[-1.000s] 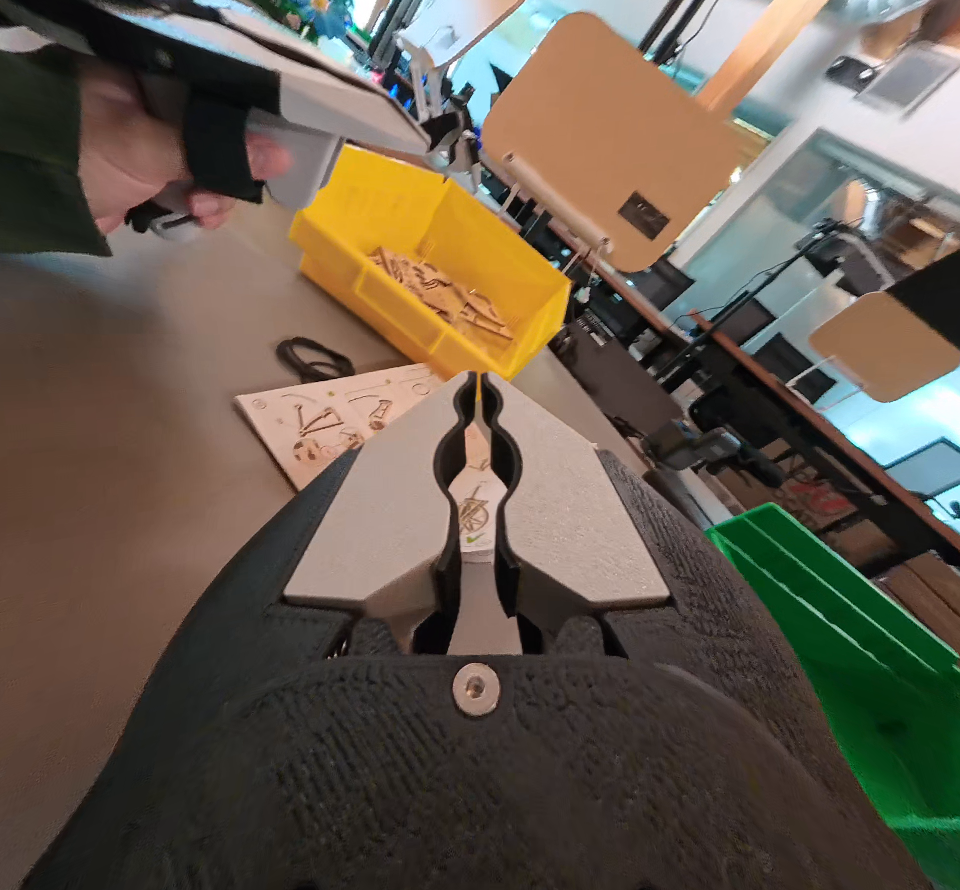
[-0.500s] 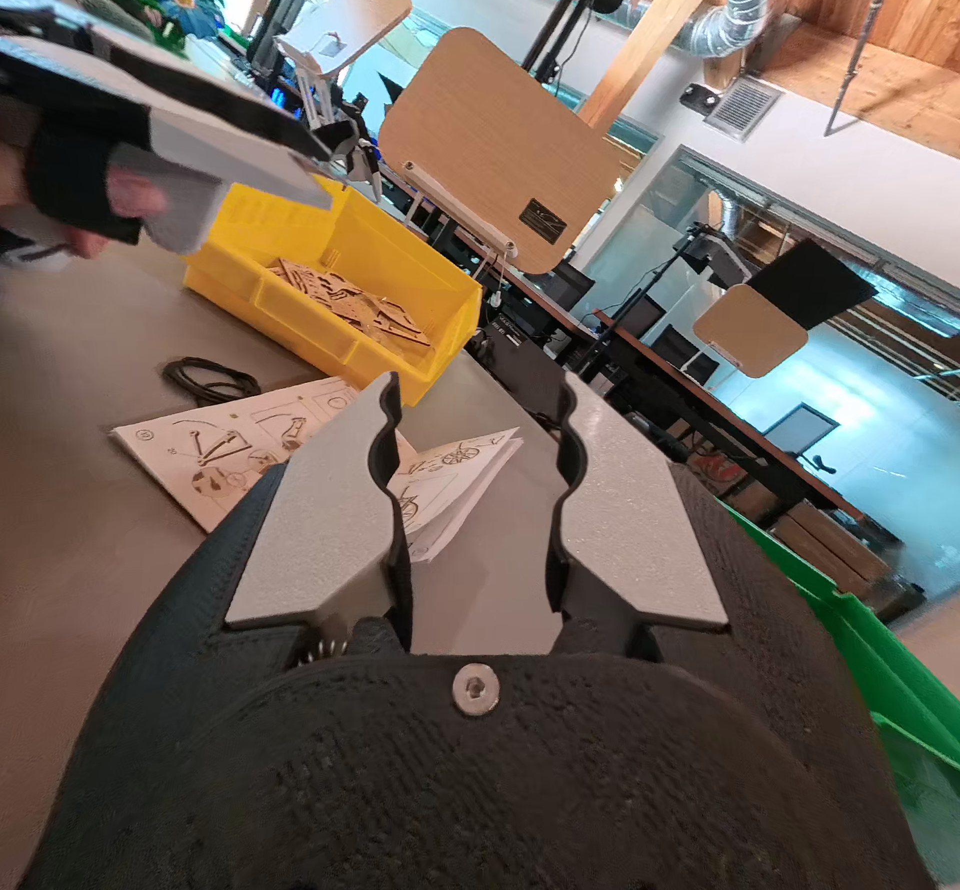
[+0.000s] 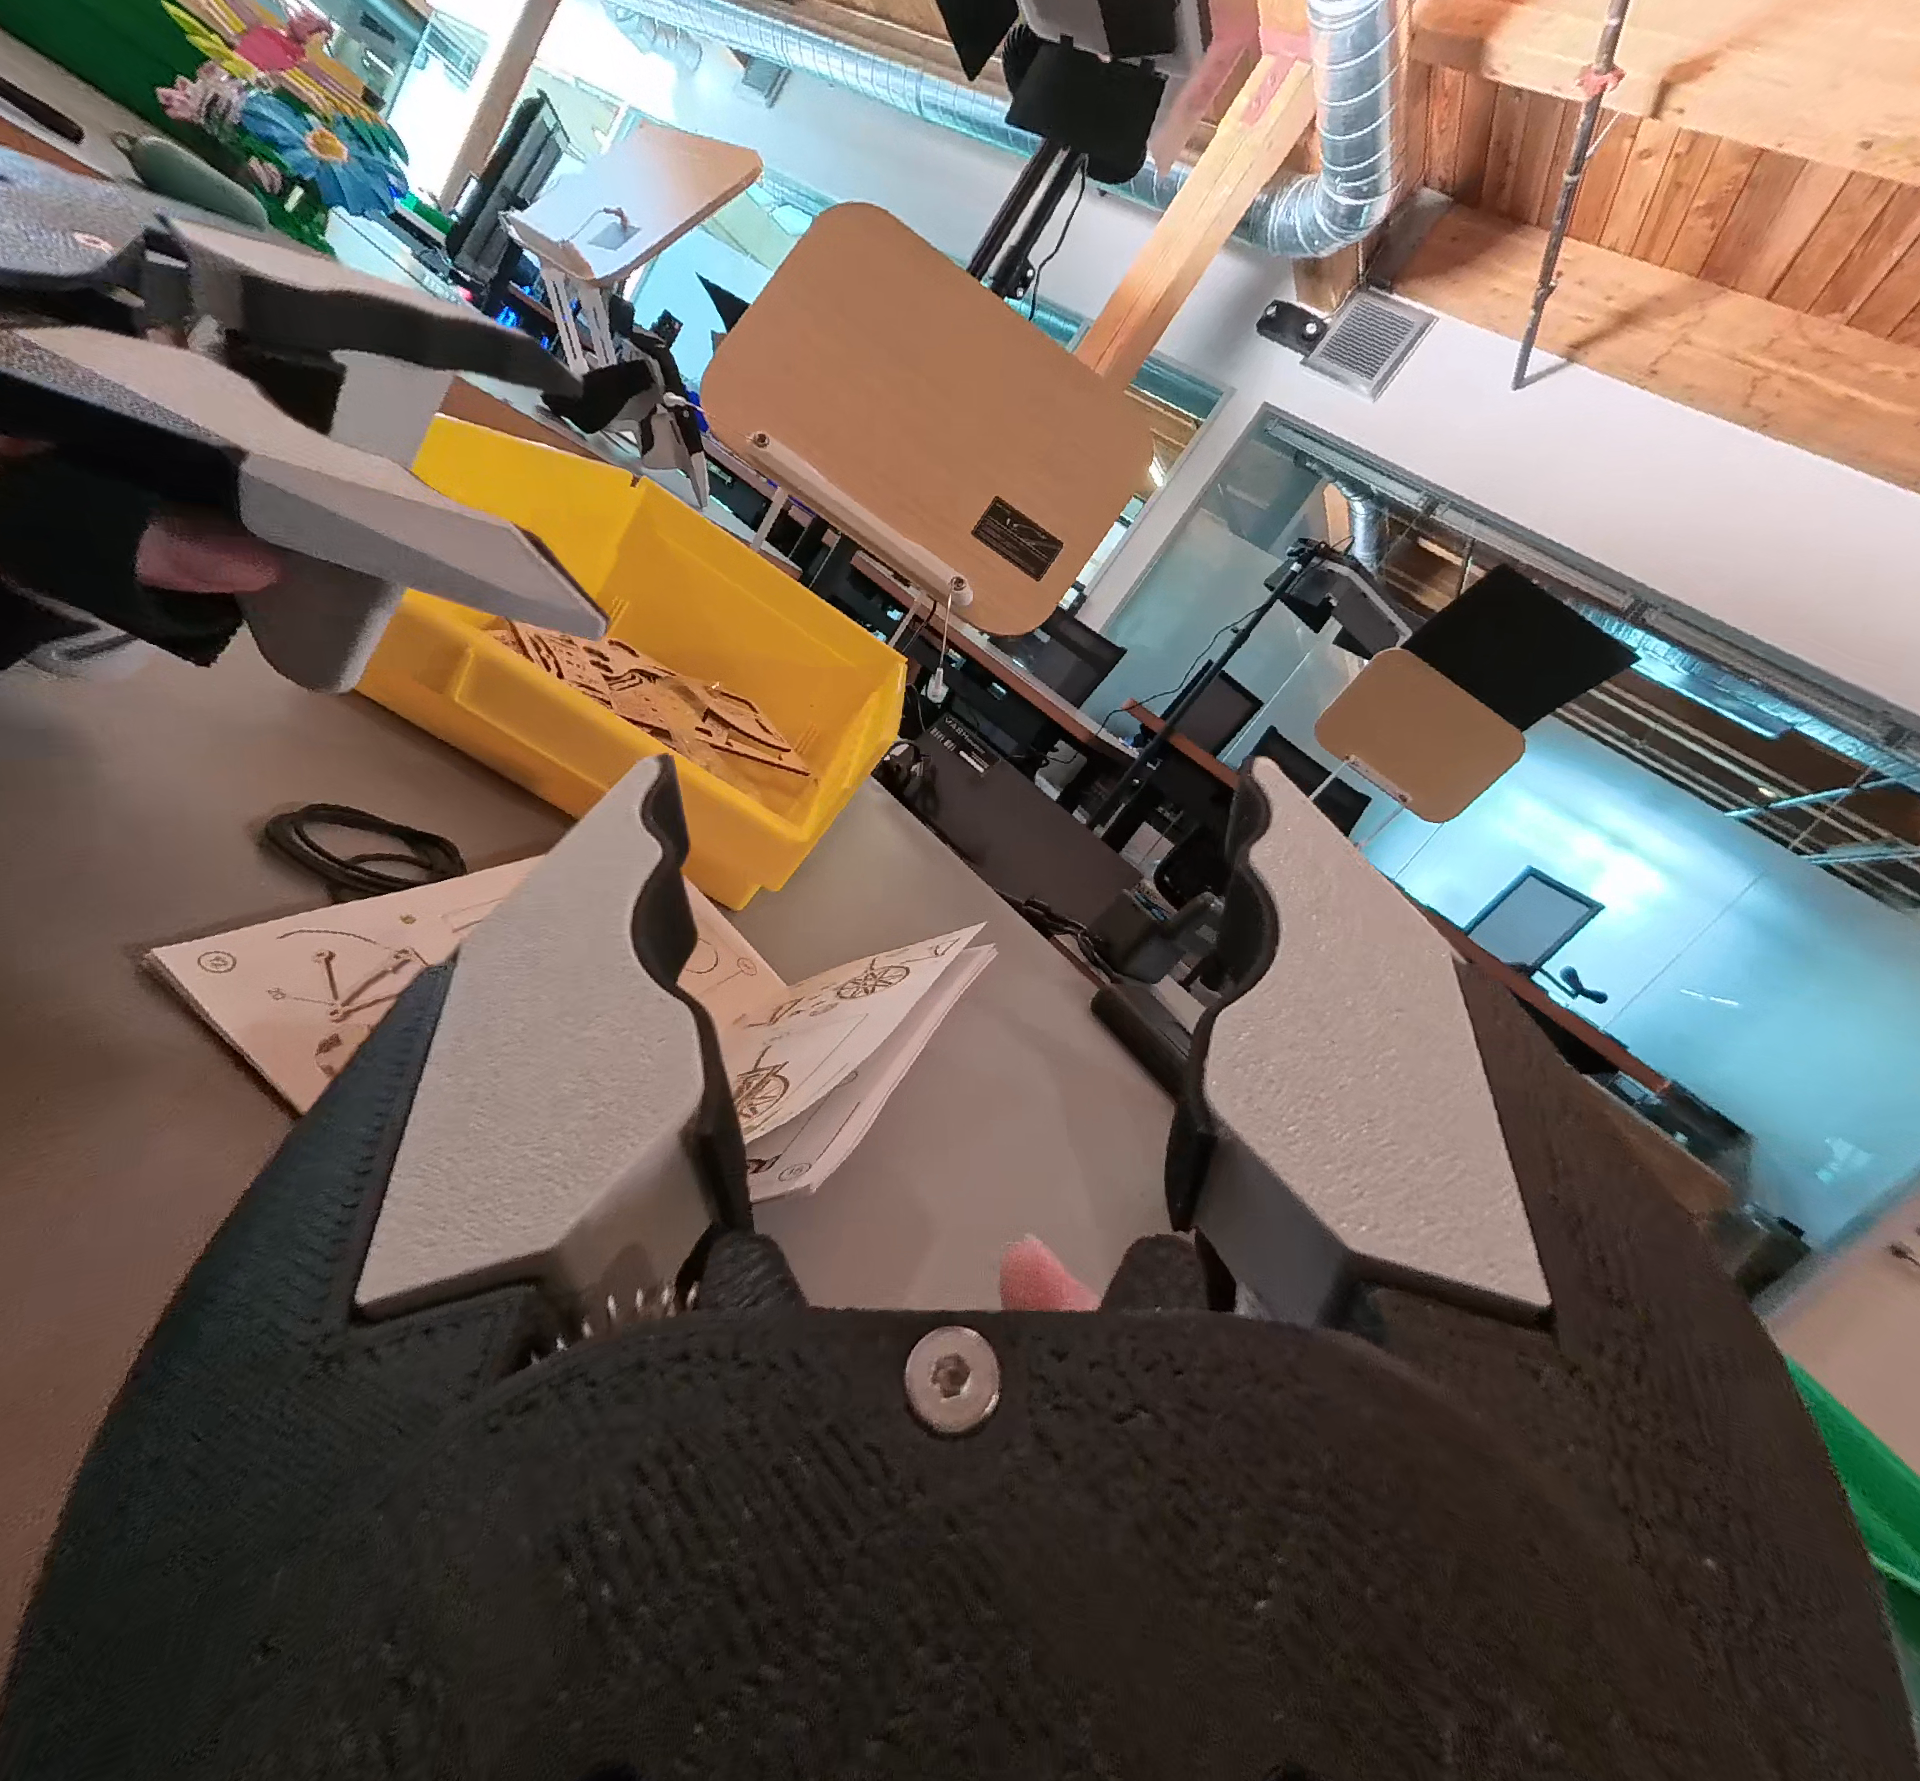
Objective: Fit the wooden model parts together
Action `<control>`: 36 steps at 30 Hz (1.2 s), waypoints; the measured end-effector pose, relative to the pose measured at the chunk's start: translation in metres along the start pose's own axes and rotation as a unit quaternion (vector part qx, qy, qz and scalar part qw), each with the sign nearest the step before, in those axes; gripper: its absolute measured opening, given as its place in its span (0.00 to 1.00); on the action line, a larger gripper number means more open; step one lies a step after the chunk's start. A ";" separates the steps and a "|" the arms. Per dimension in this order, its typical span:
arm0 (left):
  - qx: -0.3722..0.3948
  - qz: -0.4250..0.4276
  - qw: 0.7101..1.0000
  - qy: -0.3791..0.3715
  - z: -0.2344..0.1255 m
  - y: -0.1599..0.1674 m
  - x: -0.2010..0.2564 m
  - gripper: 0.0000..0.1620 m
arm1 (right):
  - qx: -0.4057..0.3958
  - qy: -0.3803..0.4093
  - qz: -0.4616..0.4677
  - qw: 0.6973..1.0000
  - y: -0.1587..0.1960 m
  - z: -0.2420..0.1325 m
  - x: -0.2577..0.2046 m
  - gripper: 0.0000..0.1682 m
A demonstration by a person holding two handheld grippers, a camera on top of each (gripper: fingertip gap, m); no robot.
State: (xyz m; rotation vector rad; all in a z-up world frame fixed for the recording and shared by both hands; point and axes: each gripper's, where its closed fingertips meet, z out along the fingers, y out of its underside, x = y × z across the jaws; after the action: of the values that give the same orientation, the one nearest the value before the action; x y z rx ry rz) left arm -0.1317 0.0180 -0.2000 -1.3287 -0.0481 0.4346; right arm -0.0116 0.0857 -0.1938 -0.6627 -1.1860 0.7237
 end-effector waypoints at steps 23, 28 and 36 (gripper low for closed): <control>0.029 0.059 0.998 0.022 -0.003 -0.012 0.015 0.82 | 0.009 -0.184 -0.170 0.968 -0.003 -0.012 -0.085 0.15; 0.027 0.054 0.998 0.020 -0.003 -0.011 0.013 0.81 | 0.000 -0.180 -0.178 0.968 0.000 -0.011 -0.084 0.13; 0.022 0.056 0.998 0.025 -0.003 -0.010 0.015 0.78 | -0.032 -0.156 -0.181 0.971 0.009 -0.007 -0.074 0.11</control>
State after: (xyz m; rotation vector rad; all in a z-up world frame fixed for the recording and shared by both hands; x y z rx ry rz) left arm -0.1144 0.0190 -0.1946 -1.3015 0.0776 0.4948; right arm -0.0214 0.0321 -0.2455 -0.3747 -1.5749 0.4913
